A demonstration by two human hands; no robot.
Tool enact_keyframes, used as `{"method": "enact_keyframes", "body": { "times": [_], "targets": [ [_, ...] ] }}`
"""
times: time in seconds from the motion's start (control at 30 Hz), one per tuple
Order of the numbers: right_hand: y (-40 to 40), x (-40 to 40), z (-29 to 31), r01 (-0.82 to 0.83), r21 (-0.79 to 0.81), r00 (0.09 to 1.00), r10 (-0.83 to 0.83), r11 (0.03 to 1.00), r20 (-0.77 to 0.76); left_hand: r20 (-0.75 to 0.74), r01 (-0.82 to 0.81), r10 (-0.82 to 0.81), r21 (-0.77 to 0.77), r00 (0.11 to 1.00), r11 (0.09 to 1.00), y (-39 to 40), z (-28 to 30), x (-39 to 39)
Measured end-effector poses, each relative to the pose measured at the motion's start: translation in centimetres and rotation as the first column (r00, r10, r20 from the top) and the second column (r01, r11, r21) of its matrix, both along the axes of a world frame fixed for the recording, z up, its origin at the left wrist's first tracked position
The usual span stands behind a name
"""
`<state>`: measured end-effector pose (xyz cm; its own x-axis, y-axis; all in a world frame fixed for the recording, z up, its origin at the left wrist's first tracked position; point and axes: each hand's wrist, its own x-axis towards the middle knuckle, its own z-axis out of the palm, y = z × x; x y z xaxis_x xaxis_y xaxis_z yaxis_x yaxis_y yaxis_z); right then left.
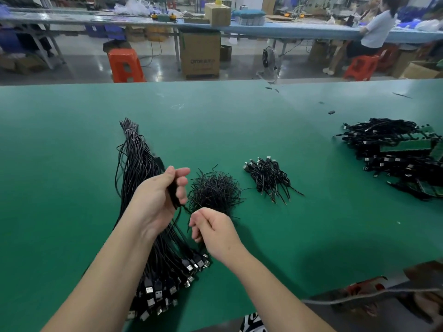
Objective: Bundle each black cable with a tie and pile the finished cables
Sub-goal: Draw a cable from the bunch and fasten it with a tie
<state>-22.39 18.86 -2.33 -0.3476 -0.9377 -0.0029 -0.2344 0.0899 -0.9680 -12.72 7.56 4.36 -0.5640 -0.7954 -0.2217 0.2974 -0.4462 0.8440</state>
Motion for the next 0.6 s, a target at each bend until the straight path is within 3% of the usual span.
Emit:
{"method": "enact_keyframes", "body": {
  "times": [0.1,0.17,0.27,0.37,0.4,0.5,0.6],
  "targets": [
    [0.2,0.5,0.0,-0.035,0.030,0.986,0.039,0.999,-0.165,0.023,0.068,-0.067,-0.031,0.997,0.997,0.2,-0.1,0.2],
    [0.1,0.3,0.4,-0.074,0.034,0.987,0.078,0.997,-0.141,0.041,0.110,-0.107,-0.061,0.993,0.992,0.7,-0.2,0.2],
    [-0.2,-0.5,1.0,-0.181,0.016,0.983,0.181,0.983,-0.003,0.055,0.156,-0.150,-0.108,0.987,0.982,1.5,-0.1,0.2],
    [-0.6,-0.4,1.5,-0.182,-0.081,0.910,0.199,0.980,0.364,0.085,0.190,-0.180,-0.128,0.980,0.973,2.2,0.3,0.2],
    [-0.7,-0.3,1.5,-0.158,-0.106,0.888,0.188,0.982,0.420,0.079,0.203,-0.194,-0.122,0.978,0.972,2.4,0.4,0.2],
    [-0.7,-0.3,1.3,-0.094,-0.114,0.899,0.134,0.989,0.416,0.051,0.305,-0.301,-0.105,0.952,0.946,2.5,0.7,0.3],
    [-0.2,-0.6,1.2,-0.083,-0.102,0.919,0.116,0.991,0.376,0.120,0.475,-0.463,-0.115,0.878,0.872,2.1,0.9,0.7]
  ]
}}
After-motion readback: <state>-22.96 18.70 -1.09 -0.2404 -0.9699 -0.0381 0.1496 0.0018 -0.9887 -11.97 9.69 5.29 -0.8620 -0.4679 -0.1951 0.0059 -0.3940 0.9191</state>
